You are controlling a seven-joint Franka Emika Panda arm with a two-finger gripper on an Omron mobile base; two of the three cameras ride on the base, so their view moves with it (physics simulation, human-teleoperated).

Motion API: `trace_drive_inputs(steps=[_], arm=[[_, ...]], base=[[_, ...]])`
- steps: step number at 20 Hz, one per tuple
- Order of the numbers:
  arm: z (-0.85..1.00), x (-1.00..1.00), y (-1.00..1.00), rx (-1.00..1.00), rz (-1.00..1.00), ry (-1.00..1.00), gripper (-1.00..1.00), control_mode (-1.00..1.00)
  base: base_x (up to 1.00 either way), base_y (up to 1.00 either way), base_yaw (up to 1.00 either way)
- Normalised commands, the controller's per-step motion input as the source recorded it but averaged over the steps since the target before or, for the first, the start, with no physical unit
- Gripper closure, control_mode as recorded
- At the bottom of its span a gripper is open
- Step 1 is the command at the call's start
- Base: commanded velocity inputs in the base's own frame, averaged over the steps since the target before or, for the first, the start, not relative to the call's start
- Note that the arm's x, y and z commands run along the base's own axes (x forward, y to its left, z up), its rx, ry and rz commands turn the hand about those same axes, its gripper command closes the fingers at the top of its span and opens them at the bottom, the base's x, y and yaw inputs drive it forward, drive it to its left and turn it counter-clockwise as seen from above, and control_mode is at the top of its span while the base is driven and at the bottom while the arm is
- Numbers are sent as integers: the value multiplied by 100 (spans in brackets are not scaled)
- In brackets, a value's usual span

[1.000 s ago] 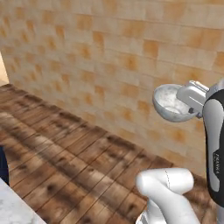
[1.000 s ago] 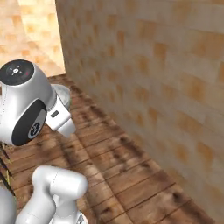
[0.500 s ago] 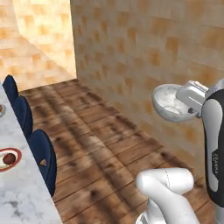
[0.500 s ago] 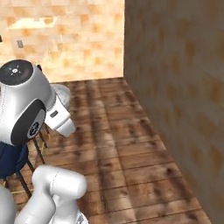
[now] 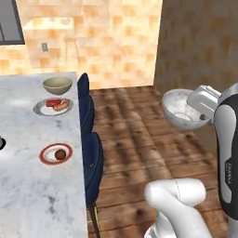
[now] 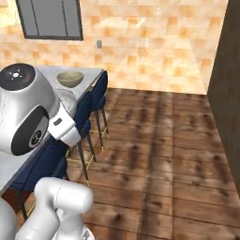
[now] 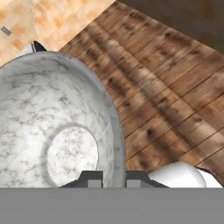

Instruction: Take the smaller bowl and place it next to the appetizer plate on the dining counter , and place the larger bowl next to the plate with cooked food.

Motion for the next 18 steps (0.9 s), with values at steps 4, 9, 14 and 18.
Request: trace_drive_inputs(steps=[4, 9, 14, 18], arm=[[0, 0, 0, 0, 0, 0, 100, 100], [0, 0, 0, 0, 0, 0, 100, 100], [0, 0, 0, 0, 0, 0, 100, 100], [0, 0, 0, 0, 0, 0, 100, 100]], base=[[47, -18, 65], [41, -27, 63], [31, -29, 61], [27, -26, 59]])
